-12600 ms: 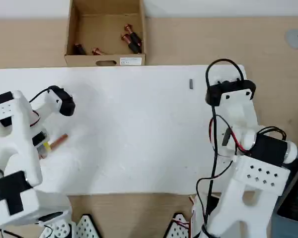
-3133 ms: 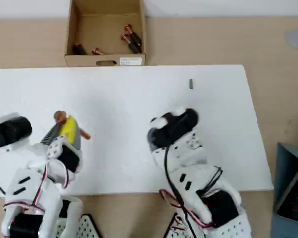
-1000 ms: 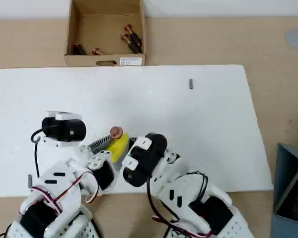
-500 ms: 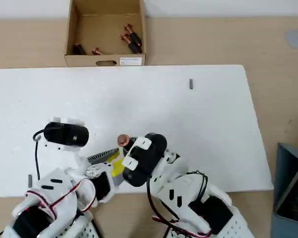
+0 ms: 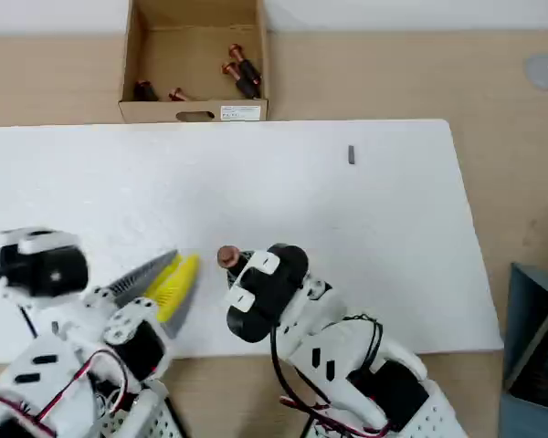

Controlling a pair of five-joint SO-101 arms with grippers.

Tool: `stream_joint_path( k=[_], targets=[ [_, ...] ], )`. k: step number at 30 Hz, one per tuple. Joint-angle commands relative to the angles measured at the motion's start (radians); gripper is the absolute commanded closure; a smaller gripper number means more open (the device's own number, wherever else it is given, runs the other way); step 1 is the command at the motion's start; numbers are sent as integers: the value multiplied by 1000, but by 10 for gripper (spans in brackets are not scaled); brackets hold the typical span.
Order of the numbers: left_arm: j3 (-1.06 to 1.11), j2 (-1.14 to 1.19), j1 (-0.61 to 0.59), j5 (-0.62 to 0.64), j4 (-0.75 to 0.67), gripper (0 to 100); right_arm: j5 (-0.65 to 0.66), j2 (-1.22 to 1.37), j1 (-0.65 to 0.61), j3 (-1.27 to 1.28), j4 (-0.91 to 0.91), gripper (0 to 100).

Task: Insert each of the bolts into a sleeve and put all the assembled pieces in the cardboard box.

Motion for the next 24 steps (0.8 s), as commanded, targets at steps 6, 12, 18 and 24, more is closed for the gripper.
stream_joint_path(
  k=[6, 12, 18, 24],
  targets=[
    [41, 1, -334, -244, -3, 998, 2, -88, 8, -22, -21, 989],
    [285, -1, -594, -321, -5, 998, 0, -88, 148, -27, -21, 989],
    [465, -1, -658, -338, -6, 998, -2, -76, 294, -41, -20, 989],
    [555, -1, -660, -462, -6, 998, -12, 91, 372, -200, 31, 989]
  ],
)
